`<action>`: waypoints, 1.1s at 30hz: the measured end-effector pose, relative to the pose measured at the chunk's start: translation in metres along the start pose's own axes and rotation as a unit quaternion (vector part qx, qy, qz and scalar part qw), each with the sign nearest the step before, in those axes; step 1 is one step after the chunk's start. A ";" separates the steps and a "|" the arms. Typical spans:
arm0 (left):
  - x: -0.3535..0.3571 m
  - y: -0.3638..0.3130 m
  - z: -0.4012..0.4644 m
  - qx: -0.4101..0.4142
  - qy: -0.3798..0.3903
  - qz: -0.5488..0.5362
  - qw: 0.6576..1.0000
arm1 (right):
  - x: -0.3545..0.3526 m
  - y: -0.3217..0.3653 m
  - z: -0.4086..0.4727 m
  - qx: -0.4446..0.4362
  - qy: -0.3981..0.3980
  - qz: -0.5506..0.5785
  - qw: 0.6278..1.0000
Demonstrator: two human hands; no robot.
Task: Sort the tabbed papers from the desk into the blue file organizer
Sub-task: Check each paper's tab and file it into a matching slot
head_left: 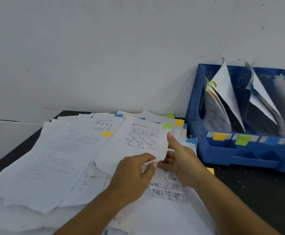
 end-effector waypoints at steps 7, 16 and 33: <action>0.006 0.003 0.000 -0.073 0.008 -0.062 0.995 | -0.029 0.006 0.002 -0.029 -0.033 -0.060 0.997; -0.043 0.037 0.025 -0.311 -0.160 -0.208 0.913 | -0.045 0.054 -0.030 -0.107 0.044 -0.110 0.987; -0.022 -0.058 0.118 -0.136 -0.186 -0.309 0.923 | -0.150 0.158 -0.126 -0.327 -0.272 -0.053 0.903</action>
Point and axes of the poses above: each hand's wrist, its own z-axis towards the middle knuckle, its own x-axis out of the palm, y = z × x, the point moved 6 cm from there along z, towards the middle knuckle, and after that the axes turned 9 degrees about -z, right-handed, at the moved point
